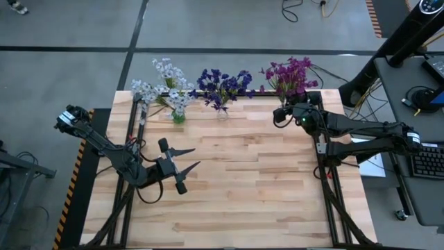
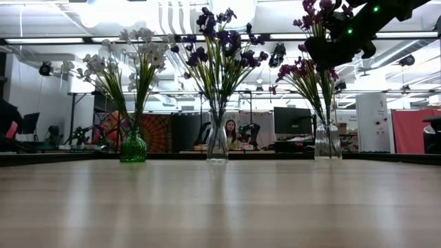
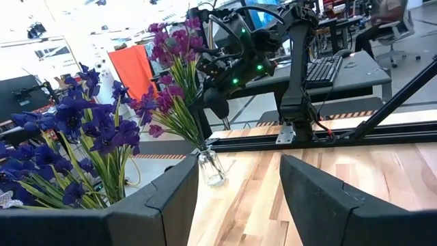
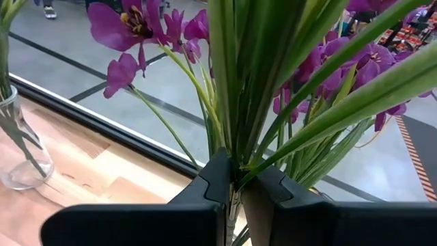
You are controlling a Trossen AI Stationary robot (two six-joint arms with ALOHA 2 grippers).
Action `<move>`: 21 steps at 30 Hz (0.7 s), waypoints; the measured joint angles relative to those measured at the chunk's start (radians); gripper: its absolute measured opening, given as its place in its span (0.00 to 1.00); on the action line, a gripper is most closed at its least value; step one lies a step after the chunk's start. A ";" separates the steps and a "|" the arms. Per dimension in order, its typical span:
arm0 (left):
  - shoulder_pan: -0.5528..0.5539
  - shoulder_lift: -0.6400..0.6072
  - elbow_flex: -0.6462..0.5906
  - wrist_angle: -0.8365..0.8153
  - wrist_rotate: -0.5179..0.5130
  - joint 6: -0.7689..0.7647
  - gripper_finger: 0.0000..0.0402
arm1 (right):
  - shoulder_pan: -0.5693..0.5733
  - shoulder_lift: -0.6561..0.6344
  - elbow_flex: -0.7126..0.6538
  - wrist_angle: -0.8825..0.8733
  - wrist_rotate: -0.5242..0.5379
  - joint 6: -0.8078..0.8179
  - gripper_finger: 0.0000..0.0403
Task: Sort flowers into vase by color
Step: Put the light violet flowers into the right transparent vase
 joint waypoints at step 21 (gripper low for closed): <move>0.000 0.000 0.000 0.000 0.000 0.000 0.47 | -0.006 0.009 0.000 0.028 0.029 0.052 0.04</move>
